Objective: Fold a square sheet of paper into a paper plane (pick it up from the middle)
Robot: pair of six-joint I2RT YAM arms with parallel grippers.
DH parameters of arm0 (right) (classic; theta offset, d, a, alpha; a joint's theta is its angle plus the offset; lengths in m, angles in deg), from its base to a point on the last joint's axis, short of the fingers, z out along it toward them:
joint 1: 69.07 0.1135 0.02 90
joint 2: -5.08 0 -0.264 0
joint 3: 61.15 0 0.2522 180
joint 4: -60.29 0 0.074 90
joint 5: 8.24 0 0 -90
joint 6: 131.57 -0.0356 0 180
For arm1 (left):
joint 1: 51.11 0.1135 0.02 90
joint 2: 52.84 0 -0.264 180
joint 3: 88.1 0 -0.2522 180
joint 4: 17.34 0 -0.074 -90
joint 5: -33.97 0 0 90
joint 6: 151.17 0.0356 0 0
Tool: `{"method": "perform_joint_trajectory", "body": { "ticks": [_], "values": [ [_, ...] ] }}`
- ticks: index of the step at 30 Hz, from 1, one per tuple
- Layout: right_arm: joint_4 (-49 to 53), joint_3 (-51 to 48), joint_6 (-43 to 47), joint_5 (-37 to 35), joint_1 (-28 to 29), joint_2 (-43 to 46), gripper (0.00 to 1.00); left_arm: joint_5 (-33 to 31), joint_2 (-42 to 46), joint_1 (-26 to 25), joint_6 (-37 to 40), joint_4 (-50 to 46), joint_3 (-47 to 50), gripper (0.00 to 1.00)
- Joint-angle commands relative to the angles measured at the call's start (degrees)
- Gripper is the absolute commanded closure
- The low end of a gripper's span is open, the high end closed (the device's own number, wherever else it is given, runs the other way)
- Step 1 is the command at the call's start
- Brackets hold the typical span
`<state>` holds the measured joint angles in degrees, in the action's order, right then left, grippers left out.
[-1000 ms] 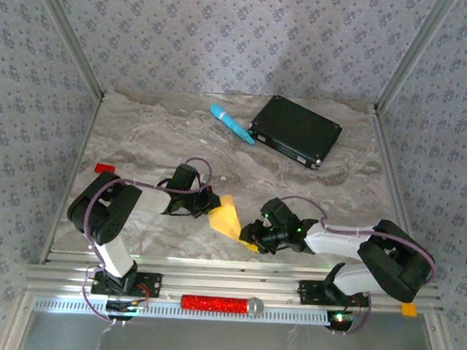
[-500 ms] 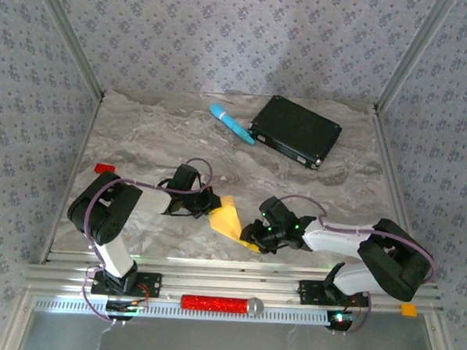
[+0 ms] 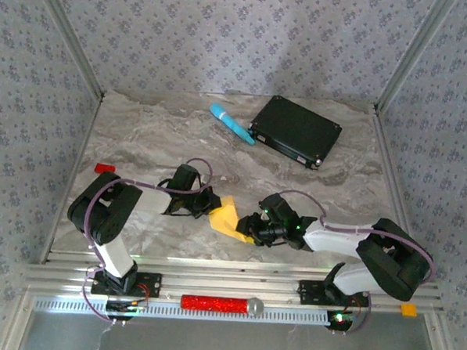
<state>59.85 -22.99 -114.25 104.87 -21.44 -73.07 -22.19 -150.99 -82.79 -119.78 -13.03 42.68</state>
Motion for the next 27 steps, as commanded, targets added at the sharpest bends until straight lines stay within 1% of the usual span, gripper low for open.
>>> {"method": "perform_joint_trajectory", "body": {
  "ticks": [1,3,7,10,11,13,16,17,19,21,23,25,27],
  "values": [
    [-1.7,-1.1,1.4,-0.5,-0.7,0.3,0.66,0.2,-1.3,-0.8,-0.6,-5.4,0.6,1.00],
    [-2.6,-1.0,2.1,0.0,-0.9,0.1,0.74,0.4,-1.0,-0.9,-0.7,-5.1,0.4,1.00],
    [-5.1,-1.1,2.8,0.9,-1.1,0.0,0.82,0.5,-0.4,-0.8,-0.6,-5.5,-0.2,1.00],
    [-5.1,-0.9,3.2,0.9,-1.2,-0.3,0.87,0.6,0.2,-0.8,-0.8,-5.6,-0.5,1.00],
    [-5.1,-0.8,3.6,1.0,-1.3,-0.4,0.91,0.7,0.6,-0.8,-0.9,-5.4,-0.4,0.99],
    [-4.9,-0.8,4.3,1.1,-1.2,-0.2,0.95,0.7,1.9,-0.9,-1.0,-5.3,-0.5,0.97],
    [-2.3,-0.2,6.5,0.9,-1.4,1.2,0.97,0.2,4.7,-0.9,-0.3,-5.2,-0.6,0.91],
    [0.4,0.5,8.1,-0.1,-1.5,2.2,0.97,-0.2,6.2,-0.8,-0.1,-5.3,-0.6,0.88],
    [10.4,3.6,12.5,-3.6,-1.2,4.7,0.97,-1.6,8.9,-0.9,0.4,-6.2,-0.4,0.80],
    [21.8,8.0,19.1,-8.6,-0.4,7.3,0.97,-4.1,12.6,-0.8,1.7,-9.4,-0.9,0.75],
    [32.5,12.5,23.6,-15.9,0.6,9.4,0.97,-6.4,15.9,-0.6,3.4,-13.0,-1.4,0.72],
    [40.4,16.4,26.5,-23.1,1.5,10.9,0.97,-9.0,19.4,-0.4,5.3,-16.8,-2.0,0.69],
    [48.2,20.7,29.8,-32.7,3.3,12.1,0.97,-11.5,22.8,0.2,7.0,-20.6,-2.3,0.69]
  ]
}}
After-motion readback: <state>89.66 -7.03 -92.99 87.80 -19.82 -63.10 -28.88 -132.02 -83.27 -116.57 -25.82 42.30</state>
